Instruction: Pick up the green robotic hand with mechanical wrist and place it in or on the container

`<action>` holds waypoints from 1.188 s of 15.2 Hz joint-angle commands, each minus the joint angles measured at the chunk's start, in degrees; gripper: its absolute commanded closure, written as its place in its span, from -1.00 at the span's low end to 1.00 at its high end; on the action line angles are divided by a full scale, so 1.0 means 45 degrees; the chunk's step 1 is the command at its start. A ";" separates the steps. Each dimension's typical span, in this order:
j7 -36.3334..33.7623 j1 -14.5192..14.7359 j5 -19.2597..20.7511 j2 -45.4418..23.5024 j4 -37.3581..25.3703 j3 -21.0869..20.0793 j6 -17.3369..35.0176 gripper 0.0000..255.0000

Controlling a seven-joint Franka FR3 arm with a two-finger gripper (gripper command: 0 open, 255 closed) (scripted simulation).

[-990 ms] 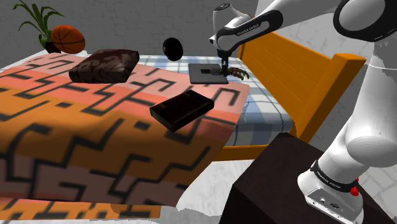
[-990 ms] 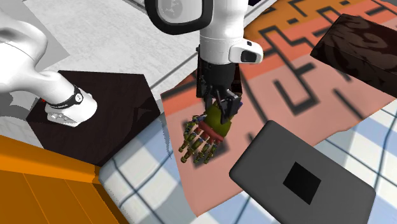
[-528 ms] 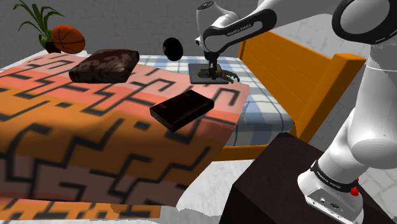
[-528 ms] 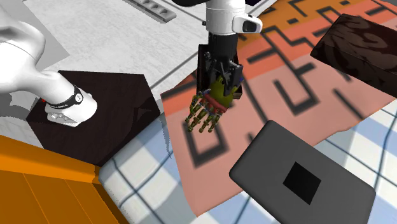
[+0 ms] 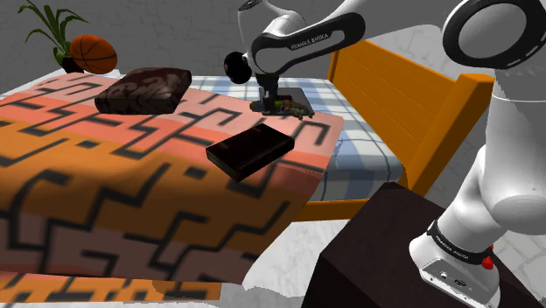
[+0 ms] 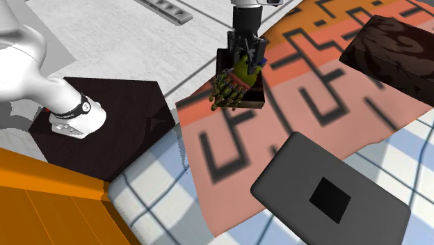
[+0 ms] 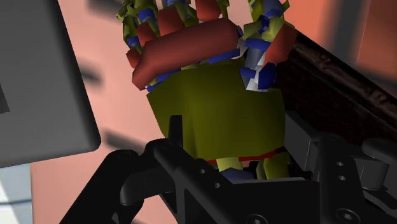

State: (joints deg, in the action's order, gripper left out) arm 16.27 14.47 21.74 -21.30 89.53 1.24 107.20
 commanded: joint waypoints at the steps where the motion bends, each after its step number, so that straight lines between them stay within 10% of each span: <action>1: -0.0334 0.0316 -0.0017 -0.0330 -0.0607 -0.0143 -0.0425 1.00; 10: -0.1673 0.1990 -0.0084 -0.2962 -0.5083 -0.0693 -0.2913 1.00; 18: -0.2049 0.1965 -0.0031 -0.3090 -0.4127 -0.0694 -0.1894 1.00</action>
State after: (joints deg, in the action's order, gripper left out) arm 7.32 23.38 21.55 -35.48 69.90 -1.88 97.87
